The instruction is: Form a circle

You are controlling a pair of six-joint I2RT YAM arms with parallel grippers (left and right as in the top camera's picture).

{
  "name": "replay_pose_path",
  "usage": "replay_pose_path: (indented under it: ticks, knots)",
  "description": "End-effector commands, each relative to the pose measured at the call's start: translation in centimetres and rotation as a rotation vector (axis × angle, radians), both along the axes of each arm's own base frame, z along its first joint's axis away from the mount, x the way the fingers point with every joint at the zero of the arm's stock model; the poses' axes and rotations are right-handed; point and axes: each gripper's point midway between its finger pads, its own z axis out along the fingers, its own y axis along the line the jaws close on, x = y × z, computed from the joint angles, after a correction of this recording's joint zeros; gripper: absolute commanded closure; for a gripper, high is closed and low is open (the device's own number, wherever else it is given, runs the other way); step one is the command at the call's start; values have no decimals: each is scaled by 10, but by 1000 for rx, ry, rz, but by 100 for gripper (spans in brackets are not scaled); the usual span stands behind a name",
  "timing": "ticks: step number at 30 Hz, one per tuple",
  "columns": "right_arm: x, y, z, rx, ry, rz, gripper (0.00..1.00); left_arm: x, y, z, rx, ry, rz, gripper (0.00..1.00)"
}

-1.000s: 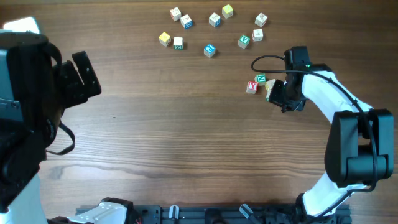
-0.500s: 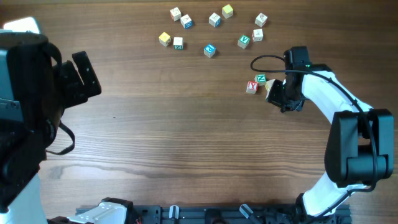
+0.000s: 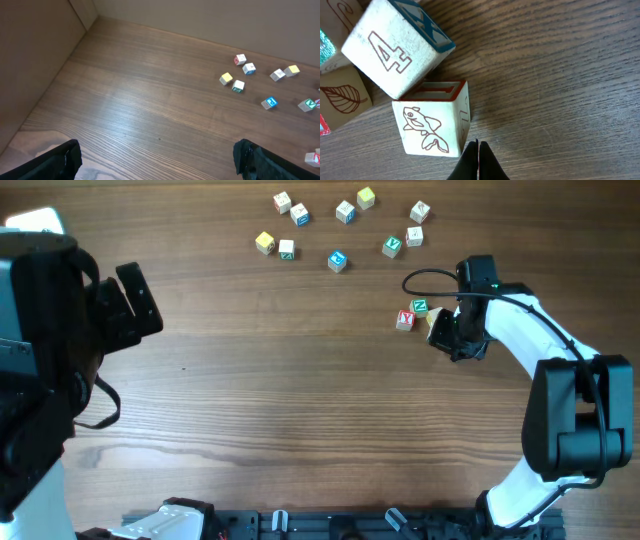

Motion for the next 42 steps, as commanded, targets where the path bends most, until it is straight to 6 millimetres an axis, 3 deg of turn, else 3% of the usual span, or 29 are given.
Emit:
replay_pose_path:
  ticks: [1,7,11,15,21,26,35,42]
  knots:
    - [-5,1,-7,11,28,-18,96,0,3,0,10,0,12,0]
    - [-8,1,-7,9,39,-17,96,0,3,0,10,0,12,0]
    - [-22,-1,-8,0,98,-18,96,0,3,0,10,0,12,0]
    - [-29,6,7,37,139,36,96,0,3,0,10,0,12,0]
    - [7,24,44,126,-18,104,96,0,3,0,10,0,12,0]
    - [37,36,52,180,-153,169,96,0,3,0,10,0,12,0]
    - [50,37,52,180,-209,176,96,0,3,1,10,-1,12,0]
    - [53,37,40,183,-193,175,96,0,3,0,10,0,12,0]
